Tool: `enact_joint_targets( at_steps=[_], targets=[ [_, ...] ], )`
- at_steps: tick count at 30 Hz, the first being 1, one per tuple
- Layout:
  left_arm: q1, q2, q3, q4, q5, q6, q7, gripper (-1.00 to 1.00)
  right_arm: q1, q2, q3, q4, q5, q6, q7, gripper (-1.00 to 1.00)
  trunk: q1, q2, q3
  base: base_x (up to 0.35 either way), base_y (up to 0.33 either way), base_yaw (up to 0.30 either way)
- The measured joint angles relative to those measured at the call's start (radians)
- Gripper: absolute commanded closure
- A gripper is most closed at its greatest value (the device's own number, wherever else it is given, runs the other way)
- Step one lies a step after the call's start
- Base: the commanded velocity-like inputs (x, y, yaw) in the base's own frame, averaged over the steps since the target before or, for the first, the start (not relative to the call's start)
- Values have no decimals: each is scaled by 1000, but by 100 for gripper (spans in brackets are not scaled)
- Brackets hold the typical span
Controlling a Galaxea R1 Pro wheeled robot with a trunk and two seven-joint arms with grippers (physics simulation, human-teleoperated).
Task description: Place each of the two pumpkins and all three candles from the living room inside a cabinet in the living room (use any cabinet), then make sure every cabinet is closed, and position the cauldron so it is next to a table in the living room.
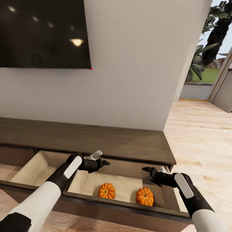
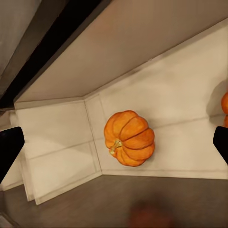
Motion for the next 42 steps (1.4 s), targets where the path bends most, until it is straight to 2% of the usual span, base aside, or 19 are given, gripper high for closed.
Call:
enact_joint_targets(
  at_steps=[7,42],
  targets=[
    [-1,-8,1,-6,1,2,36,-100,0,0,0,0,0,0,0,-100,-27,49,22,0,0,0],
    [1,-9,2,-13,0,2,38,-100,0,0,0,0,-1,0,0,-100,-161,294,132,-54,0,0]
  ],
)
